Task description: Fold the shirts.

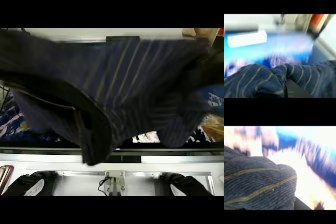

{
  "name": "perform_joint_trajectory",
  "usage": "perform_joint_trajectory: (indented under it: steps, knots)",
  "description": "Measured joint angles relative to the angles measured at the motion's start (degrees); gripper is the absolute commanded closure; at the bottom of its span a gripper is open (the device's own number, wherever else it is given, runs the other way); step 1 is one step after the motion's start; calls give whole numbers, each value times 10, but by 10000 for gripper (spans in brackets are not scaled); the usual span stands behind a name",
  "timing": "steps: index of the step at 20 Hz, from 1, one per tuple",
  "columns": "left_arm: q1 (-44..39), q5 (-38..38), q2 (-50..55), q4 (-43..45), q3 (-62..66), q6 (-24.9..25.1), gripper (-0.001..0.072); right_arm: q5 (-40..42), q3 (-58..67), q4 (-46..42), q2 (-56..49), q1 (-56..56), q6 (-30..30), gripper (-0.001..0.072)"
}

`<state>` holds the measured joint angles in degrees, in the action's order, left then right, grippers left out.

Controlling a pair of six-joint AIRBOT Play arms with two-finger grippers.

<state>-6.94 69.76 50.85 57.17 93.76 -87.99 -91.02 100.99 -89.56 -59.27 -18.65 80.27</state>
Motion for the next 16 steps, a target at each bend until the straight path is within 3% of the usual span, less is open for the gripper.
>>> perform_joint_trajectory:
  steps: [5,7,8,9,10,12,16]
  knots:
    - [-82,-139,58,14,-212,16,645,83,-136,36,-119,32,-24,619]
    - [-111,-207,99,14,-245,20,644,140,-155,64,-168,66,-7,615]
    - [-122,-236,123,14,-257,22,644,174,-161,74,-185,88,12,464]
    - [-129,-263,143,14,-264,23,644,209,-165,84,-200,110,34,106]
    - [-135,-290,162,13,-270,24,644,239,-167,96,-209,130,52,40]
    - [-139,-332,189,13,-277,25,644,282,-167,138,-221,164,72,40]
    - [-138,-404,214,13,-282,26,644,268,-151,191,-207,171,74,39]
